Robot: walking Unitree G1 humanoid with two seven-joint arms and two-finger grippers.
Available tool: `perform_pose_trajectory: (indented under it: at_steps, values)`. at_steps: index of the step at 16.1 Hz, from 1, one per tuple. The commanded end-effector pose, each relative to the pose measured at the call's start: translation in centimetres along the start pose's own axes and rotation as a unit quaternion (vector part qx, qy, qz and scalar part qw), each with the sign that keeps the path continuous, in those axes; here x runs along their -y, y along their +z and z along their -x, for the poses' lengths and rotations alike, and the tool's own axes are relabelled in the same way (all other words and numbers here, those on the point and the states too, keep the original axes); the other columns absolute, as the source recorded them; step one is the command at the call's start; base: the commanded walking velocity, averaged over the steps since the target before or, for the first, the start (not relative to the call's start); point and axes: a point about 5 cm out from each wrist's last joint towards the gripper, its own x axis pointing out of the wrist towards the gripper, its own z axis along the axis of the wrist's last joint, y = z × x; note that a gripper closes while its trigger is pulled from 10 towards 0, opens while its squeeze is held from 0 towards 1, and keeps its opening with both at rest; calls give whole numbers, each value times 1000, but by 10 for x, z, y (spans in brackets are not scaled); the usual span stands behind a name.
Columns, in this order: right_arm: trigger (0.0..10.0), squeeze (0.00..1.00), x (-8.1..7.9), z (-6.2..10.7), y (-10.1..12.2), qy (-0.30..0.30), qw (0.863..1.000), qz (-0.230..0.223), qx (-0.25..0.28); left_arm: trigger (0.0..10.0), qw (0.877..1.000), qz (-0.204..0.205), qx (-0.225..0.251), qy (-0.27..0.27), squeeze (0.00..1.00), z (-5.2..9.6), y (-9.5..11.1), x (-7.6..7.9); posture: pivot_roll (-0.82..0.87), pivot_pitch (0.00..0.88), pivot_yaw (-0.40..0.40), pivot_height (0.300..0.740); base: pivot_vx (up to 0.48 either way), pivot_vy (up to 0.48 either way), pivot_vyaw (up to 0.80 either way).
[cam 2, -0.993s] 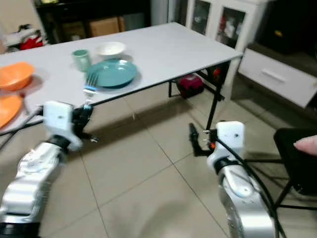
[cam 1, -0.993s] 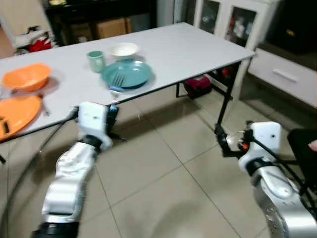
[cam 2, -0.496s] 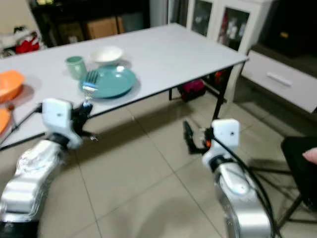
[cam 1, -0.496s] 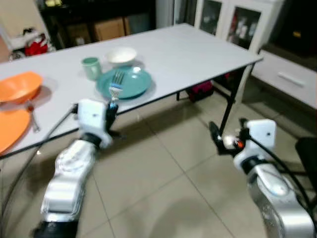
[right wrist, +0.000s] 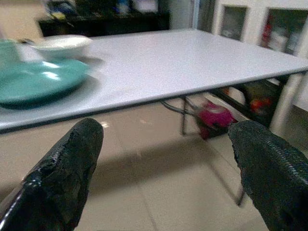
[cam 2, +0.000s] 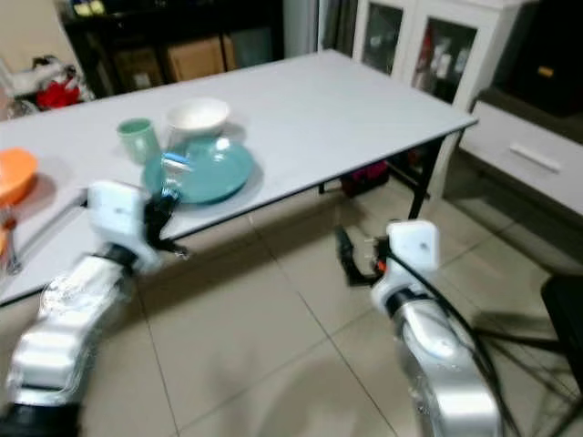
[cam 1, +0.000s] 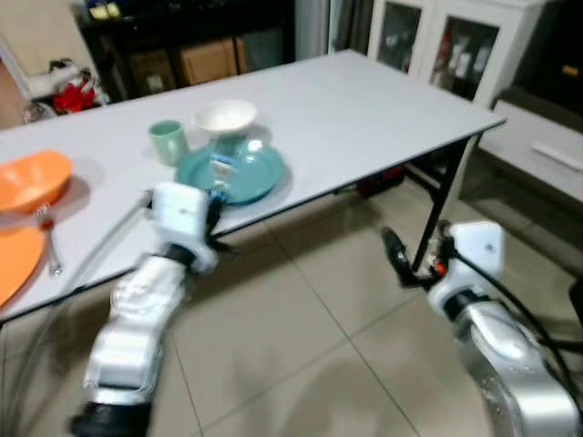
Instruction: Setting the table
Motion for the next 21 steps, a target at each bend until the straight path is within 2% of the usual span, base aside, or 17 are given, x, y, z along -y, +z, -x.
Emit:
perform_pose_trajectory:
  at_steps: [1,9,12,15,21]
  values:
    - [10000,0,-5,-1,6,13,1000,1,11,10000,1000,-11,4,12,0,2,4,-9,38,0,56,740,371,0,0]
    - [10000,0,-9,0,3,36,999,26,0,10000,1000,-9,4,10,0,0,5,-8,37,0,56,740,370,0,0]
    - [10000,0,-9,0,3,37,999,27,-2,10000,1000,-8,5,3,0,-2,5,-5,35,0,57,740,372,0,512]
    - [10000,0,-10,1,1,45,999,30,-8,10000,1000,-7,4,0,0,-3,5,-3,33,0,53,740,371,0,0]
    - [10000,0,-5,0,-1,64,997,34,-26,10000,1000,6,-9,-19,0,-3,2,3,36,0,43,740,372,0,0]
